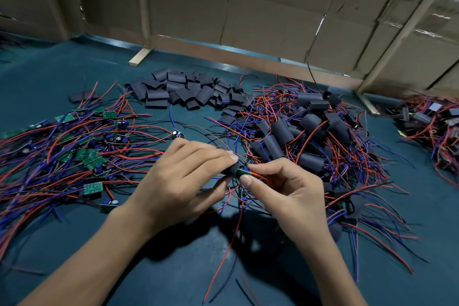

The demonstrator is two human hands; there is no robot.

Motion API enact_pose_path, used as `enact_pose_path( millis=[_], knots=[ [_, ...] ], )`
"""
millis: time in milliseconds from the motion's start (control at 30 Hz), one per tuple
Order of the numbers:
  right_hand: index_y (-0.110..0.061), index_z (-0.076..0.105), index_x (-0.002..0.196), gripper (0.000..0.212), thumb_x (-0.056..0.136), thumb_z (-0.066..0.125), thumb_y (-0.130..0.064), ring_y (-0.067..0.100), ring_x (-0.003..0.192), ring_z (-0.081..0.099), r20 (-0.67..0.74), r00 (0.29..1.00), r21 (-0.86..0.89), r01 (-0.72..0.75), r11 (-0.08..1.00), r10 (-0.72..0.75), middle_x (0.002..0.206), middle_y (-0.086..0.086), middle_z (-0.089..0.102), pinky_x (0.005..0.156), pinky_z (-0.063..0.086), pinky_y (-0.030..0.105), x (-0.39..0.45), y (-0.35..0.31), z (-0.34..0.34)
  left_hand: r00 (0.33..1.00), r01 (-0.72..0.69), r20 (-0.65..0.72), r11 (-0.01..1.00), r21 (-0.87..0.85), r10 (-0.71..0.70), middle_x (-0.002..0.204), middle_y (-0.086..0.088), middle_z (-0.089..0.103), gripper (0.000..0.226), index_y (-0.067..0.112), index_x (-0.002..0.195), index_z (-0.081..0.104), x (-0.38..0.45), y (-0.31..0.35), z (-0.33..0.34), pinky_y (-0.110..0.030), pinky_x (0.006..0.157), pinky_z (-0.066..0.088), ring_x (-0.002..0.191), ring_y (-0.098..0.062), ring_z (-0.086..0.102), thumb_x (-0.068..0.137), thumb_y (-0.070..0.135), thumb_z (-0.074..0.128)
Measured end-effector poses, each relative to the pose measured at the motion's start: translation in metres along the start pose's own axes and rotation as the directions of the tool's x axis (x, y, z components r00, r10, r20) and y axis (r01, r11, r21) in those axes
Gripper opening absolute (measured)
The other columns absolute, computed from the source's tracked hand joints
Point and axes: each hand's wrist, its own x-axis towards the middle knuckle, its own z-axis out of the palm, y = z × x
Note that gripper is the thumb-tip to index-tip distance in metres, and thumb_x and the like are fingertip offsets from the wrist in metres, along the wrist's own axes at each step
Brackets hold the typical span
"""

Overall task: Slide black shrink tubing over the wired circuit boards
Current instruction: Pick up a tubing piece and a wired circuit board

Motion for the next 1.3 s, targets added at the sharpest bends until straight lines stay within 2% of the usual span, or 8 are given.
enact_pose_path(
  millis=[300, 533, 600, 733, 833, 967, 1067, 1300],
  knots=[
    [-0.013, 0.081, 0.082, 0.006, 0.076, 0.081, -0.014, 0.01, 0.047, 0.055, 0.005, 1.0, -0.063, -0.006, 0.998, 0.007, 0.07, 0.004, 0.071, 0.05, 0.042, 0.015, 0.003, 0.003, -0.003, 0.999, -0.039, 0.033, 0.999, 0.03, 0.038, 0.11, -0.006, 0.072, 0.028, 0.001, 0.115, 0.073, 0.004, 0.002, 0.0, -0.04, 0.081, 0.049, 0.096, -0.028, 0.07, 0.091, 0.015, 0.072],
    [-0.013, 0.08, 0.085, 0.009, 0.078, 0.083, -0.009, 0.021, 0.102, 0.071, 0.067, 0.996, -0.129, 0.066, 0.989, -0.058, 0.106, 0.005, 0.074, 0.074, 0.054, 0.033, 0.003, -0.004, -0.005, 0.995, -0.094, 0.019, 0.994, 0.048, 0.093, 0.108, -0.005, 0.072, 0.03, 0.004, 0.119, 0.071, 0.009, 0.009, -0.004, -0.045, 0.078, 0.047, 0.087, -0.022, 0.07, 0.093, 0.019, 0.071],
    [-0.005, 0.078, 0.082, 0.009, 0.075, 0.082, -0.006, 0.018, 0.089, 0.073, 0.049, 0.998, -0.05, 0.05, 0.997, -0.047, 0.101, 0.008, 0.077, 0.075, 0.054, 0.025, 0.004, -0.012, -0.005, 0.993, -0.116, 0.019, 0.992, 0.05, 0.115, 0.114, -0.001, 0.071, 0.036, 0.007, 0.126, 0.069, 0.016, 0.009, -0.008, -0.047, 0.083, 0.047, 0.096, -0.019, 0.07, 0.094, 0.024, 0.071],
    [-0.014, 0.079, 0.085, 0.019, 0.07, 0.088, -0.022, 0.007, 0.042, 0.046, -0.186, 0.98, -0.02, 0.063, 0.998, -0.065, 0.07, 0.003, 0.071, 0.042, 0.035, 0.013, 0.007, -0.039, -0.039, 0.995, 0.08, 0.052, 0.995, 0.052, -0.083, 0.133, 0.0, 0.062, 0.051, 0.015, 0.144, 0.053, 0.024, -0.016, -0.025, -0.042, 0.096, 0.037, 0.119, -0.019, 0.058, 0.098, 0.037, 0.061],
    [-0.013, 0.074, 0.09, 0.024, 0.073, 0.086, -0.026, 0.015, 0.042, 0.042, -0.336, 0.941, -0.07, 0.018, 0.997, -0.041, 0.074, 0.01, 0.072, 0.039, 0.034, 0.016, 0.002, -0.058, -0.085, 0.876, 0.29, 0.318, 0.923, 0.252, -0.362, 0.127, -0.002, 0.064, 0.044, 0.021, 0.14, 0.057, 0.027, -0.059, -0.034, -0.041, 0.096, 0.033, 0.119, -0.026, 0.055, 0.099, 0.037, 0.053],
    [-0.02, 0.076, 0.092, 0.017, 0.079, 0.083, -0.011, 0.018, 0.077, 0.07, -0.479, 0.865, -0.422, -0.377, 0.824, 0.15, 0.086, 0.005, 0.077, 0.066, 0.055, 0.027, 0.001, -0.039, -0.113, 0.521, 0.363, 0.681, 0.856, 0.369, -0.515, 0.133, -0.002, 0.053, 0.039, 0.026, 0.137, 0.058, 0.028, -0.089, -0.018, -0.039, 0.106, 0.037, 0.125, -0.025, 0.046, 0.099, 0.036, 0.057],
    [-0.019, 0.075, 0.111, 0.023, 0.088, 0.076, -0.022, 0.032, 0.104, 0.064, -0.587, 0.807, -0.649, -0.518, 0.557, 0.066, 0.106, 0.011, 0.071, 0.097, 0.049, 0.044, 0.0, -0.023, -0.102, 0.502, 0.411, 0.649, 0.818, 0.403, -0.572, 0.127, -0.008, 0.047, 0.037, 0.023, 0.134, 0.06, 0.033, -0.097, -0.004, -0.037, 0.104, 0.04, 0.12, -0.03, 0.048, 0.097, 0.03, 0.061],
    [-0.02, 0.075, 0.105, 0.012, 0.093, 0.07, -0.02, 0.021, 0.102, 0.064, -0.431, 0.855, -0.694, -0.111, 0.712, -0.287, 0.104, -0.003, 0.07, 0.096, 0.049, 0.039, 0.016, -0.038, -0.039, 0.419, 0.508, 0.62, 0.737, 0.445, -0.663, 0.107, -0.013, 0.072, 0.019, 0.013, 0.107, 0.075, 0.046, -0.107, -0.004, -0.038, 0.084, 0.054, 0.101, -0.033, 0.065, 0.091, 0.022, 0.068]
  ],
)
